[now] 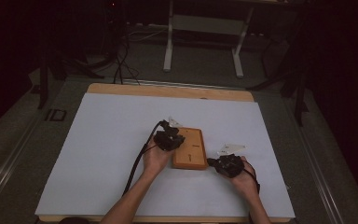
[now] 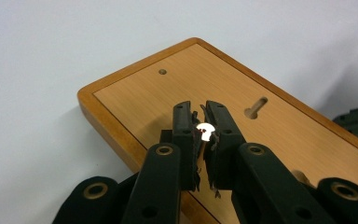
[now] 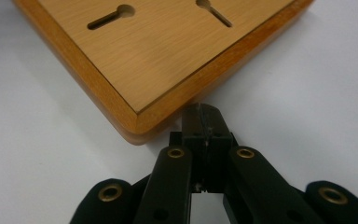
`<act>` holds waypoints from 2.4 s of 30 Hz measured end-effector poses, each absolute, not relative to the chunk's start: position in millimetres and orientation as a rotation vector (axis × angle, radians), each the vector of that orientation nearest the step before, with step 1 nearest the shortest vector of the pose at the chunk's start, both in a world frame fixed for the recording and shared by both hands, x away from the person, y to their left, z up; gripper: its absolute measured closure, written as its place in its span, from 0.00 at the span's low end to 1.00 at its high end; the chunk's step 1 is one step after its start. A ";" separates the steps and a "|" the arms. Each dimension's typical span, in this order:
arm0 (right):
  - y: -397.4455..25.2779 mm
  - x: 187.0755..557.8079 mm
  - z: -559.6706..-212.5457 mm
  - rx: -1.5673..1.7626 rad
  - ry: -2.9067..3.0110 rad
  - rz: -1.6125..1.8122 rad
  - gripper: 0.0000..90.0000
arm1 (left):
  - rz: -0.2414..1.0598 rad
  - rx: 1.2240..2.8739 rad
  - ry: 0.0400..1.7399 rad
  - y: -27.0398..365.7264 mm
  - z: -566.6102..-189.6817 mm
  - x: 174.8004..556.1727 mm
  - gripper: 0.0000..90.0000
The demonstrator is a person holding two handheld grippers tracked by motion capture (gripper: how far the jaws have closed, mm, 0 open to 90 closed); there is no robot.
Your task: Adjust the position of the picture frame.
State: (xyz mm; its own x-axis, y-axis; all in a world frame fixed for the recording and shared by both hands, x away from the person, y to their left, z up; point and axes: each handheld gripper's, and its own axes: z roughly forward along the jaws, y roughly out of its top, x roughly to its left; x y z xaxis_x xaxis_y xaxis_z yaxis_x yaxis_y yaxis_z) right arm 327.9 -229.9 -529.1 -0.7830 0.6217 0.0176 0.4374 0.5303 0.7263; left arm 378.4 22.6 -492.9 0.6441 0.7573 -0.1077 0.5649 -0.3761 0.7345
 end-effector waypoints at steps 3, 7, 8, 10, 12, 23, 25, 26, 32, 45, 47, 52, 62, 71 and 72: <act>-227.7 326.6 -528.1 0.877 2.543 1.114 1.00 | 0.316 2.082 1.040 25.0 -492.5 380.4 0.93; -222.1 323.5 -527.4 0.849 2.560 1.128 1.00 | 0.309 2.067 1.066 27.2 -493.5 383.1 0.93; -220.6 322.7 -527.1 0.839 2.564 1.124 1.00 | 0.304 2.069 1.070 28.0 -493.6 383.7 0.93; -217.7 321.7 -527.1 0.823 2.569 1.129 1.00 | 0.304 2.066 1.081 29.7 -494.1 385.2 0.93; -215.1 320.6 -526.7 0.811 2.574 1.132 1.00 | 0.299 2.058 1.099 30.6 -494.7 386.6 0.93; -198.2 314.8 -526.8 0.742 2.625 1.188 1.00 | 0.282 2.030 1.148 35.6 -497.2 391.3 0.93; -194.9 313.6 -527.0 0.723 2.638 1.201 1.00 | 0.280 2.031 1.148 36.2 -498.1 392.1 0.93; -192.9 312.8 -526.8 0.713 2.646 1.206 1.00 | 0.276 2.030 1.148 36.5 -498.5 392.5 0.93; -175.9 305.8 -527.7 0.629 2.690 1.230 1.00 | 0.260 2.028 1.152 36.1 -502.5 392.4 0.93; -141.8 290.1 -534.1 0.488 2.759 1.242 1.00 | 0.184 2.048 1.053 25.3 -513.3 385.8 0.93; -141.6 288.7 -533.4 0.467 2.763 1.237 1.00 | 0.182 2.054 1.036 25.2 -515.8 384.9 0.93; -155.3 289.9 -522.1 0.471 2.721 1.279 1.00 | 0.183 2.067 0.996 24.3 -517.4 382.9 0.93; -209.7 316.0 -512.5 0.780 2.483 1.214 1.00 | 0.200 2.084 0.958 22.6 -517.8 380.5 0.93; -239.7 340.1 -527.0 1.060 2.374 1.113 1.00 | 0.192 2.083 0.946 23.4 -518.2 381.0 0.93; -240.1 341.2 -528.6 1.078 2.373 1.103 1.00 | 0.193 2.083 0.944 23.4 -518.3 381.0 0.93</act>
